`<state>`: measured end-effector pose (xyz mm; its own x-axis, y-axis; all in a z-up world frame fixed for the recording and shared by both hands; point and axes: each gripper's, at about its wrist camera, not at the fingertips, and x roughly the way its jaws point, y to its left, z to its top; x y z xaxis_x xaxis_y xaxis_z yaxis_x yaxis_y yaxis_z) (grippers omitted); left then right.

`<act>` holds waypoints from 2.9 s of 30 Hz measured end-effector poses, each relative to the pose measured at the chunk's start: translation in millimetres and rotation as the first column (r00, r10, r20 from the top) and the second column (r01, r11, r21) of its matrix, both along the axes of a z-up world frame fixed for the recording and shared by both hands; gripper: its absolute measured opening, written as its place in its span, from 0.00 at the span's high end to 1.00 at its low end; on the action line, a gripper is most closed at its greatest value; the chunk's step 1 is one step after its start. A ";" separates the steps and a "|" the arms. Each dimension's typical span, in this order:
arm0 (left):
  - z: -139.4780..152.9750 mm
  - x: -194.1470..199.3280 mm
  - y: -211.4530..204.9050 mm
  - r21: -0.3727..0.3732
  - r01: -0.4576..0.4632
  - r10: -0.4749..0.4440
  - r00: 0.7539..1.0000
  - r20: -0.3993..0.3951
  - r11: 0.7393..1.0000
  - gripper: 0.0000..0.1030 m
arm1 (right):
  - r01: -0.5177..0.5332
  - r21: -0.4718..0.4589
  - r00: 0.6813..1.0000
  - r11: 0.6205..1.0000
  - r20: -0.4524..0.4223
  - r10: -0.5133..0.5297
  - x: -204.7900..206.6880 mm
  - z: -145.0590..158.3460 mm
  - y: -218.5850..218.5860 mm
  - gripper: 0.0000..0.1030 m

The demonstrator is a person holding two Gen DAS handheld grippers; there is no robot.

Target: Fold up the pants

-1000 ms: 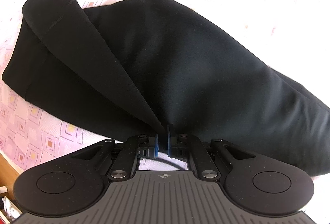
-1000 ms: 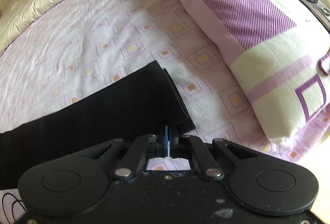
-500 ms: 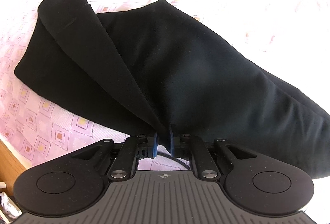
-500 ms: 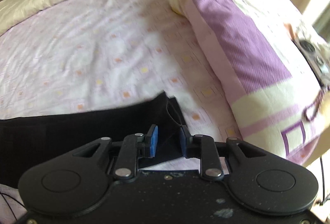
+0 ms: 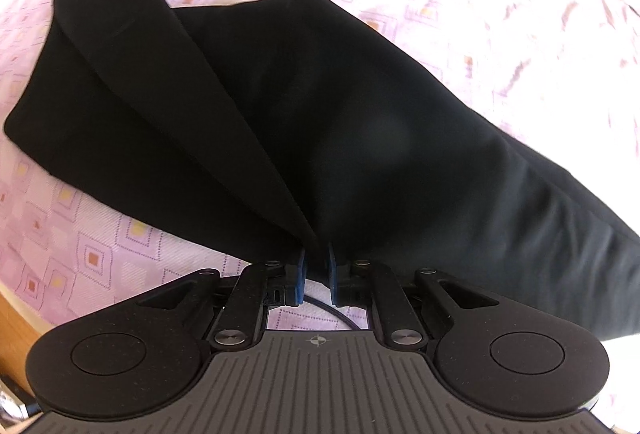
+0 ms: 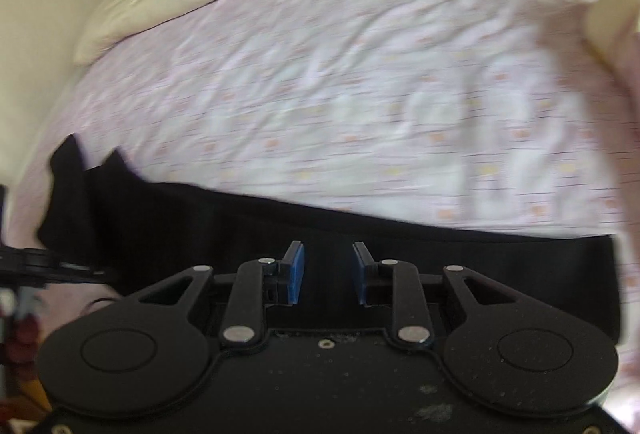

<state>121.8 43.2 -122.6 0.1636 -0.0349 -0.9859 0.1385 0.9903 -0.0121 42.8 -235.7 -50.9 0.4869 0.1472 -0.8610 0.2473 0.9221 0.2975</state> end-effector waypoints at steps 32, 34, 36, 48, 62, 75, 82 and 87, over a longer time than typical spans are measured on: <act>80.4 165.1 147.5 -0.146 0.290 -0.278 0.956 0.097 0.946 0.88 | 0.174 -0.152 0.933 0.973 -0.291 -0.213 80.7 -77.1 152.2 0.78; 81.9 187.8 158.3 -0.100 0.251 -0.240 0.965 0.105 0.963 0.88 | 0.166 -0.172 0.932 0.971 -0.293 -0.212 85.2 -72.7 155.5 0.74; 84.8 205.3 170.7 -0.081 0.208 -0.198 0.973 0.114 0.975 0.88 | 0.164 -0.208 0.943 0.964 -0.254 -0.215 92.6 -63.5 160.1 0.71; 42.8 210.9 251.4 0.004 0.040 -0.040 0.999 0.020 0.999 0.88 | -0.104 0.010 0.995 0.995 0.005 0.104 186.1 -6.1 248.2 0.71; 6.9 252.5 290.9 0.031 -0.026 0.025 1.000 0.019 0.999 0.87 | -0.335 0.090 0.935 0.938 -0.091 0.343 283.6 -54.3 322.1 0.62; 47.4 256.2 339.8 -0.073 -0.169 0.174 0.983 0.066 0.983 0.87 | -0.493 0.148 0.868 0.857 0.024 0.495 260.7 -32.6 368.0 0.64; 84.5 258.3 340.7 -0.085 -0.148 0.159 0.978 0.135 0.985 0.87 | -0.569 0.164 0.817 0.806 0.003 0.576 221.0 -42.4 414.4 0.64; 84.9 238.4 299.4 -0.073 -0.035 0.044 0.990 0.131 0.997 0.87 | -0.547 0.154 0.829 0.823 -0.040 0.558 207.4 -53.1 426.7 0.62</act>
<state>360.3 342.6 -37.7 0.2954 -0.0946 -0.9507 0.1045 0.9923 -0.0663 250.3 191.0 -104.0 0.2207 0.4836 -0.8470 -0.2639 0.8656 0.4255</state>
